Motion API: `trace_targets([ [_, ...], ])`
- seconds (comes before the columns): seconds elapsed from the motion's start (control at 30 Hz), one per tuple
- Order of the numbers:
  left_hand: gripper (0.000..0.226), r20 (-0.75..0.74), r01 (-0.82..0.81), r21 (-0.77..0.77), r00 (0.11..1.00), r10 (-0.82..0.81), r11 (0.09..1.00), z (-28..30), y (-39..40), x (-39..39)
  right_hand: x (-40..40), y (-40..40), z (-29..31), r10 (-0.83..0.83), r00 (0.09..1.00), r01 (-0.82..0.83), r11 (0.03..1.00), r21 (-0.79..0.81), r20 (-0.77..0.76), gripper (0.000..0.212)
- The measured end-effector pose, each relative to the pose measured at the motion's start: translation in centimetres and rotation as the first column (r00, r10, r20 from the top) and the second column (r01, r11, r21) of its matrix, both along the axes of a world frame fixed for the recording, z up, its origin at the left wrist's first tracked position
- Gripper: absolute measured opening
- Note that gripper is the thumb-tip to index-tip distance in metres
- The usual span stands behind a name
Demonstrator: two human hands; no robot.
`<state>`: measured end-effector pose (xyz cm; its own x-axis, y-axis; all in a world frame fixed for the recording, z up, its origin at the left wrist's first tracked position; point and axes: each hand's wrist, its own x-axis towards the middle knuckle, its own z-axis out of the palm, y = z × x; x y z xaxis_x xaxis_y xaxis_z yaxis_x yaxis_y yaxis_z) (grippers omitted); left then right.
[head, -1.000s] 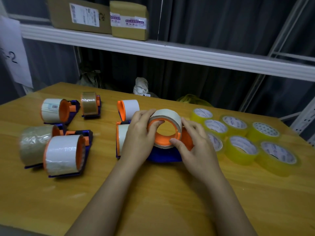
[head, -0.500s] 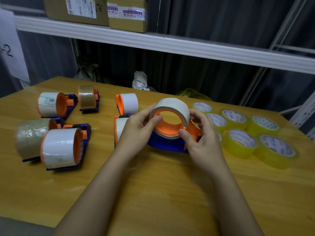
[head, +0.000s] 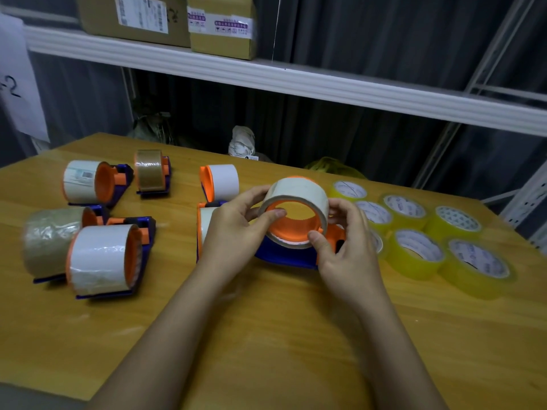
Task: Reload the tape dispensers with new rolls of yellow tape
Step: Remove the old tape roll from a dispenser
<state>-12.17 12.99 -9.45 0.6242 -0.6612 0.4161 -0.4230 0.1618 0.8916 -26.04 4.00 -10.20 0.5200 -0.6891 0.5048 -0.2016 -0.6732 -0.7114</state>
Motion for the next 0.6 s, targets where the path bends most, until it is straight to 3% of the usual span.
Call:
trace_targets([
  [0.3,0.024,0.141,-0.082,0.009,0.987,0.08,0.997,-0.06,0.24,-0.4,0.31,-0.17,-0.18,0.005,0.999,-0.002,0.998,-0.068,0.042,0.046],
  [0.4,0.021,0.131,-0.119,0.064,0.985,0.11,0.991,-0.24,0.17,-0.48,0.33,-0.3,-0.34,-0.075,0.995,0.088,0.968,-0.233,0.065,0.043],
  [0.6,0.023,0.016,-0.128,0.072,0.992,0.127,0.989,-0.35,-0.07,-0.49,0.63,-0.41,-0.69,-0.26,0.962,0.269,0.822,-0.501,0.09,0.047],
])
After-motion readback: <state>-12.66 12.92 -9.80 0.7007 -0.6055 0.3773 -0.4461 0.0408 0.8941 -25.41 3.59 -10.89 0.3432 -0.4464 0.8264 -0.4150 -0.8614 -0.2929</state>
